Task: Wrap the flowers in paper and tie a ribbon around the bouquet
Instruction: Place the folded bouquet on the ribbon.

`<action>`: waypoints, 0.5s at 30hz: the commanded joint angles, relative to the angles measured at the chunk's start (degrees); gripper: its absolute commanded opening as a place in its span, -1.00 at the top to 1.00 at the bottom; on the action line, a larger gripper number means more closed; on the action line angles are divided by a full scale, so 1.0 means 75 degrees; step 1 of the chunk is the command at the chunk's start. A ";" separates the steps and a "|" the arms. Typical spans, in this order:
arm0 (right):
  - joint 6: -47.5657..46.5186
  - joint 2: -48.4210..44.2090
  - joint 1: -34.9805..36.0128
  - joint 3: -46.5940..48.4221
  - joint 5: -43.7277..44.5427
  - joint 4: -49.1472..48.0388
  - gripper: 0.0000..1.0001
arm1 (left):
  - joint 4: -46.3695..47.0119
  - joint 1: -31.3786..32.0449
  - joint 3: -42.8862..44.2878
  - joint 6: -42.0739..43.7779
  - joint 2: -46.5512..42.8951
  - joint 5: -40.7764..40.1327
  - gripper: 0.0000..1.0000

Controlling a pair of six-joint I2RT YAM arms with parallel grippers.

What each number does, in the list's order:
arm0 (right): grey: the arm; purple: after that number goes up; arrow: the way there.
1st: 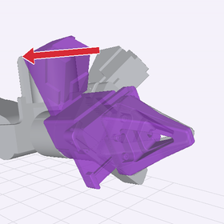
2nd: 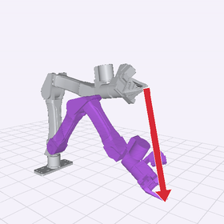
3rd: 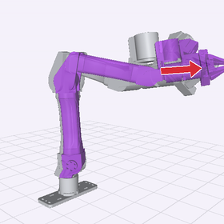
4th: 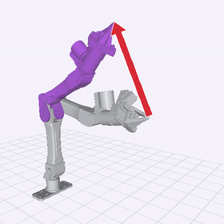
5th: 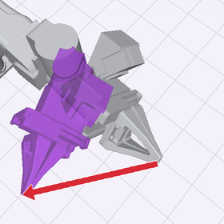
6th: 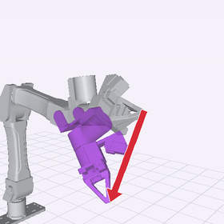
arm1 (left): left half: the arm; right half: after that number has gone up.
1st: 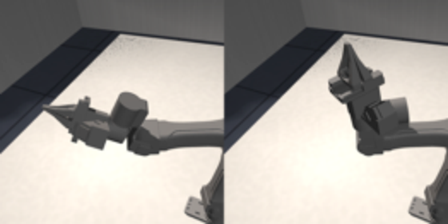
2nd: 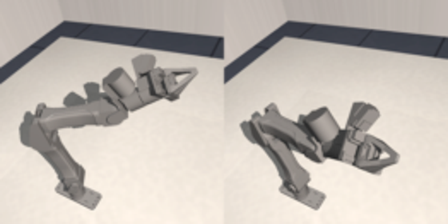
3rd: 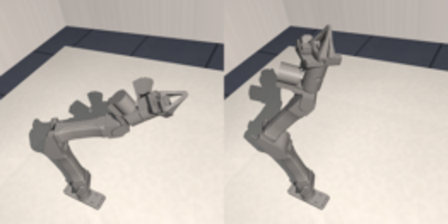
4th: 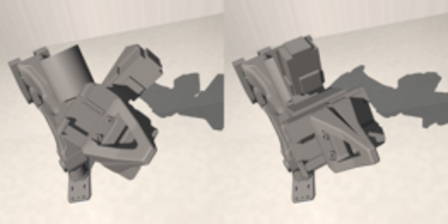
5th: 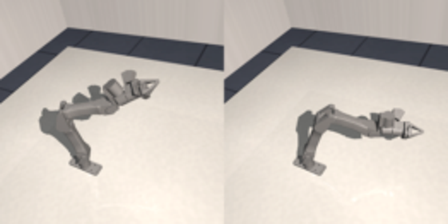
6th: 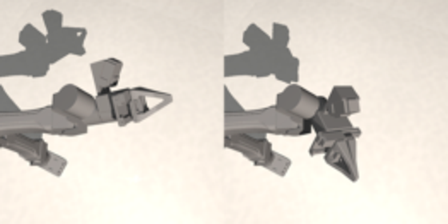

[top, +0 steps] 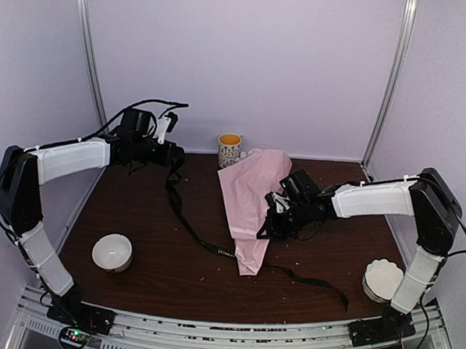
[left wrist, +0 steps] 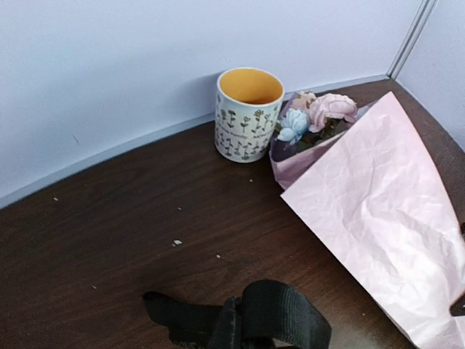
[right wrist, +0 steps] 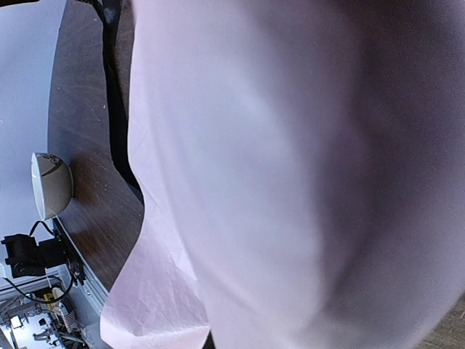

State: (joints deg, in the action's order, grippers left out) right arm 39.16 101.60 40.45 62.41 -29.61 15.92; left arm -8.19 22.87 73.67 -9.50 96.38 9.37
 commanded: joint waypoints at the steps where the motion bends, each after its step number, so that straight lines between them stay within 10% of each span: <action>1: 0.0214 -0.0080 0.0193 0.0031 -0.0096 -0.0216 1.00 | -0.0388 0.0548 0.0641 0.1350 -0.0118 -0.0360 1.00; 15: 0.0860 0.0298 0.0806 -0.0935 -0.0250 -0.1249 1.00 | -0.0763 0.2516 0.2419 0.0591 0.2970 0.2178 1.00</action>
State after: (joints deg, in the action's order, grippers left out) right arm 44.38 103.59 45.98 57.56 -30.65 8.23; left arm -11.51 41.41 86.39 -3.18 111.22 23.29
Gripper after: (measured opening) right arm 0.006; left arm 0.014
